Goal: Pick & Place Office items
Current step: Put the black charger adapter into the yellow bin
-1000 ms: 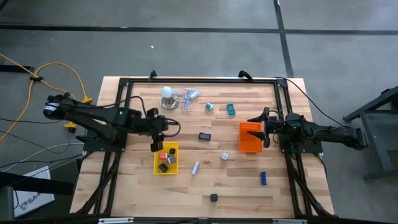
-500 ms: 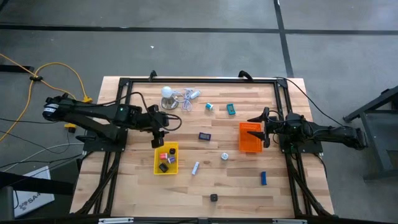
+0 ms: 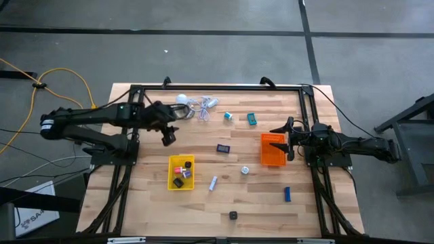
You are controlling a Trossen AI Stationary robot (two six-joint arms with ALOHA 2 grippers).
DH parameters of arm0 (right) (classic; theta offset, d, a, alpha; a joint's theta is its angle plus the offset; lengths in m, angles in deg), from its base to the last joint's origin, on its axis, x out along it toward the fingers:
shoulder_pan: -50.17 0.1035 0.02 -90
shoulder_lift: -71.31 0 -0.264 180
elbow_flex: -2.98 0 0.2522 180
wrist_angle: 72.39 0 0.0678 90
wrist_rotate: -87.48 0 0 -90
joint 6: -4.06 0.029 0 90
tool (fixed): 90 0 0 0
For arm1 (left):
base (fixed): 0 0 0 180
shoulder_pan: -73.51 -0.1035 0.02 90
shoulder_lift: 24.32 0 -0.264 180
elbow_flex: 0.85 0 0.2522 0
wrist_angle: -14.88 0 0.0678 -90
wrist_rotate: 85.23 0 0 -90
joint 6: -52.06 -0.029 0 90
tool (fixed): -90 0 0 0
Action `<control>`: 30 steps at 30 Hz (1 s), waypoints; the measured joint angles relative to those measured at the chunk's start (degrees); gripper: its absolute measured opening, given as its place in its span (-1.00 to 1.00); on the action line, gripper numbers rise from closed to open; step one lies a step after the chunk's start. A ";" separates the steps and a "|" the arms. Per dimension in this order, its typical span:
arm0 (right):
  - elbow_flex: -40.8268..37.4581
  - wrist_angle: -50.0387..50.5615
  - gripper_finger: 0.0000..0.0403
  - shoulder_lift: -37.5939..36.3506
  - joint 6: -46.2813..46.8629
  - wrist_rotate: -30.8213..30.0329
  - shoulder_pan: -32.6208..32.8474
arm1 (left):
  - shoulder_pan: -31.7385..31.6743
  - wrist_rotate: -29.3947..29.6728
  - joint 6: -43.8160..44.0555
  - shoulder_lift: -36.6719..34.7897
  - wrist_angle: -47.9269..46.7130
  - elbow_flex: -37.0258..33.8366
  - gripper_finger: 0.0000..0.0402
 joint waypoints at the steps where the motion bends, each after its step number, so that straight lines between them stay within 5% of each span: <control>1: -0.01 0.00 0.23 -0.02 0.00 -0.01 0.00 | -0.66 0.00 -0.08 0.00 -0.57 0.00 -0.08; 30: 0.01 0.00 0.23 0.00 0.00 -0.01 0.00 | -2.59 0.01 -0.30 0.26 -1.21 0.00 -0.08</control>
